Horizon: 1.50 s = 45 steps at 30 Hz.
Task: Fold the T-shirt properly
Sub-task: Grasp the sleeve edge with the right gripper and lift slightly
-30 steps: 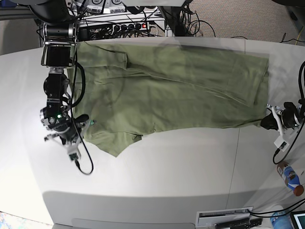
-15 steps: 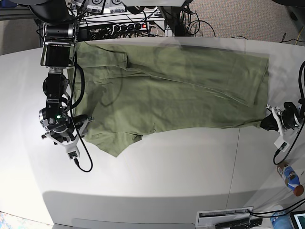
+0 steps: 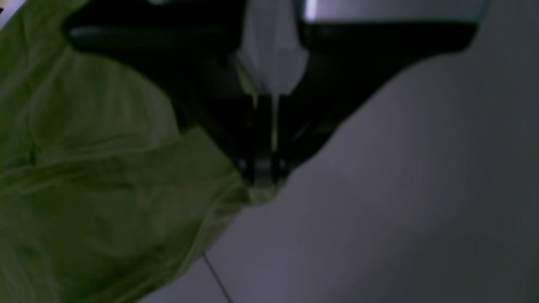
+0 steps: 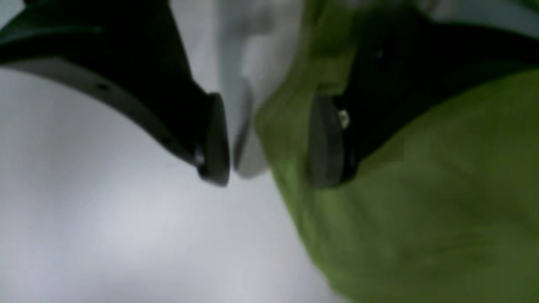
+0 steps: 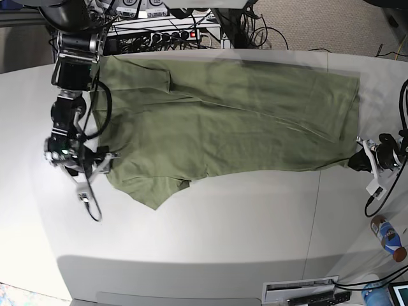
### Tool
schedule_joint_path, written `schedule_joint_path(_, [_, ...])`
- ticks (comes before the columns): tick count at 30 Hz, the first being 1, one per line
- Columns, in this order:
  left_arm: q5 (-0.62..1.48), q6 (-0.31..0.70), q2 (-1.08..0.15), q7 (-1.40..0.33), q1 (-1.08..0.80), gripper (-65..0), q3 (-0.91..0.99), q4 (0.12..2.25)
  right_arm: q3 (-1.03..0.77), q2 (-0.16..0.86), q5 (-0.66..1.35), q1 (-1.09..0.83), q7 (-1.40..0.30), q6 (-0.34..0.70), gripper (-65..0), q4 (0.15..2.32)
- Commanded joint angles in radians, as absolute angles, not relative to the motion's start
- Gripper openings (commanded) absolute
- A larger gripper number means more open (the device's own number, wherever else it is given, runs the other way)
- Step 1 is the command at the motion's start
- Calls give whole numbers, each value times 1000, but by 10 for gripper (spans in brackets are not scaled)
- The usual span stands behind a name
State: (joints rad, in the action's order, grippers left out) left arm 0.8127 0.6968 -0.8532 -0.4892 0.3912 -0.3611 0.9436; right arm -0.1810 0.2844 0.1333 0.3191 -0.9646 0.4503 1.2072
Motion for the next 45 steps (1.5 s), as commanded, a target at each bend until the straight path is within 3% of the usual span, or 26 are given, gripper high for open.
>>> schedule_joint_path(1, [826,698,-878,-471,413,-650,-353,954,-204,297,142,346,-960,466,-338,1207])
schedule_joint_path(8, [826,698,-878,-471,413,-650,-353,954,-228,297,232,346,-982,511,-345,1148])
schedule_joint_path(14, [826,698,-878,-463,413,-650,-353,954,-228,296,301,350,-1043,511,-548,1148])
schedule_joint_path(19, [826,698,-878,-447,413,-650,-353,954,-228,297,315,358,-1087,511,-650,1148])
schedule_joint_path(36, [847,698,-879,-448,413,-650,-353,954,-228,297,437,362,-1258,512,-650,1470])
schedule_joint_path(45, [931,698,-931,-500,413,-650,-349,954,-228,297,484,326,-1282,512,-650,1493])
